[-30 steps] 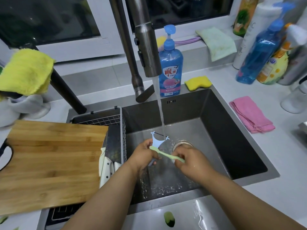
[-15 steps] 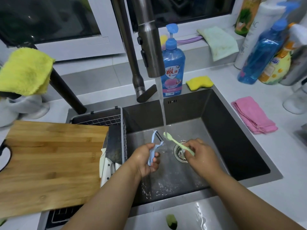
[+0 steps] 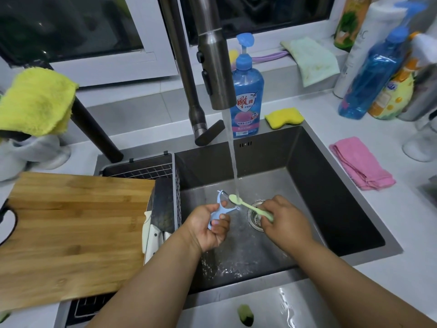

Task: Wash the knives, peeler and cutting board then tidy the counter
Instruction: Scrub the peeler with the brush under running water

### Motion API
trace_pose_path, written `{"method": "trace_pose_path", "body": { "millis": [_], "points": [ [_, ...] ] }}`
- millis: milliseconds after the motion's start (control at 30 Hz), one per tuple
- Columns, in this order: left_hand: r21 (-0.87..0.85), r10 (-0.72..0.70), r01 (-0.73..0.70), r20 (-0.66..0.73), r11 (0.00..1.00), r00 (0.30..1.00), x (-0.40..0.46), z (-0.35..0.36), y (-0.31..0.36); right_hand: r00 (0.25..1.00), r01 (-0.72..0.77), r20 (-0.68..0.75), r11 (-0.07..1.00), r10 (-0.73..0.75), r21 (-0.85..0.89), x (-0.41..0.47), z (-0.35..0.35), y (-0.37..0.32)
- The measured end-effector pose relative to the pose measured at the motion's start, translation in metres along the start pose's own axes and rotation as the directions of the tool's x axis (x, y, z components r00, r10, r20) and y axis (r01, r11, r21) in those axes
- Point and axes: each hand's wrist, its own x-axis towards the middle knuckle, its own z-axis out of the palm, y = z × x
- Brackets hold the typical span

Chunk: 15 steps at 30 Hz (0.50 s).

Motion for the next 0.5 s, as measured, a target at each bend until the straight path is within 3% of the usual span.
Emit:
{"method": "trace_pose_path", "body": {
  "millis": [133,300,500],
  "points": [
    [0.026,0.002,-0.002,0.003,1.000,1.000,0.000,0.000,-0.001,0.997,0.075,-0.004,0.997,-0.075,-0.006,0.010,-0.001,-0.008],
    [0.081,0.043,-0.039,-0.049,0.996,0.998,0.001,-0.004,0.002,0.997,0.065,0.039,0.993,-0.062,-0.096,0.004,-0.005,0.000],
    [0.188,0.071,-0.053,-0.092,0.981,0.993,0.004,-0.006,-0.002,0.992,0.123,0.014,0.990,-0.123,-0.069,0.009,-0.002,-0.013]
  ]
}}
